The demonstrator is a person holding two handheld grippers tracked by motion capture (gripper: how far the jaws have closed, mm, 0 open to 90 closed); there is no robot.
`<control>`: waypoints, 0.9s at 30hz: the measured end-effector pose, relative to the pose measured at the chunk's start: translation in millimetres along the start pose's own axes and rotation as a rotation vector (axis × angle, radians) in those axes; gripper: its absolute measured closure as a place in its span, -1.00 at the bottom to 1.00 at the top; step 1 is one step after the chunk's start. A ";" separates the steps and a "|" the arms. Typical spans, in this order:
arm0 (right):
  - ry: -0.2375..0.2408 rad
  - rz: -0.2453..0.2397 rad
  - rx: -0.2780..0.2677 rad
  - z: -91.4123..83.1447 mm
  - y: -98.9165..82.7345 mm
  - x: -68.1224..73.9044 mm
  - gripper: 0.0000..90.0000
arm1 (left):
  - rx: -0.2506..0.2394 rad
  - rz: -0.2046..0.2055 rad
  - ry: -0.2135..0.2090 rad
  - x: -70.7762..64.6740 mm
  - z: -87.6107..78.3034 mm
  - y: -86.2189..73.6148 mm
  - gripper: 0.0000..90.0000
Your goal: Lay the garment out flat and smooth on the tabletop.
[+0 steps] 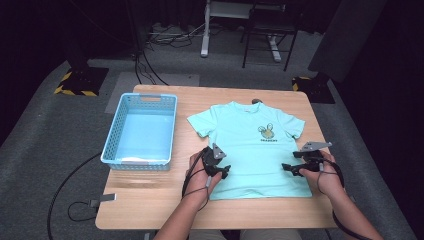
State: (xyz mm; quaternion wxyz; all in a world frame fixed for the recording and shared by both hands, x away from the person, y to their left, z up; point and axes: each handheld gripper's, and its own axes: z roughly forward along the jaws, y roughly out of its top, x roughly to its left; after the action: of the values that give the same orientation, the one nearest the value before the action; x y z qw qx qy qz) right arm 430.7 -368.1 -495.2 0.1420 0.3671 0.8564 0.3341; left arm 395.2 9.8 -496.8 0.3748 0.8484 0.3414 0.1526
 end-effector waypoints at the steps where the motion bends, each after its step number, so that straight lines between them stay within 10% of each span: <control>1: 0.000 0.001 -0.004 -3.5 -1.4 0.7 -0.53 | -0.002 0.003 0.002 -2.0 -3.9 -0.3 -0.23; 27: -0.020 -0.060 -0.085 -84.9 -6.8 29.2 -0.58 | -0.051 0.022 0.101 -6.2 -96.3 -23.2 -0.30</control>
State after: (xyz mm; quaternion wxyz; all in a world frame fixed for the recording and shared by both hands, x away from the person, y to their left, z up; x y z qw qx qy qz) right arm 365.5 -390.2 -437.2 0.1761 0.3384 0.8505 0.3621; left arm 330.4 68.0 -449.2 0.3768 0.8336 0.3463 0.2080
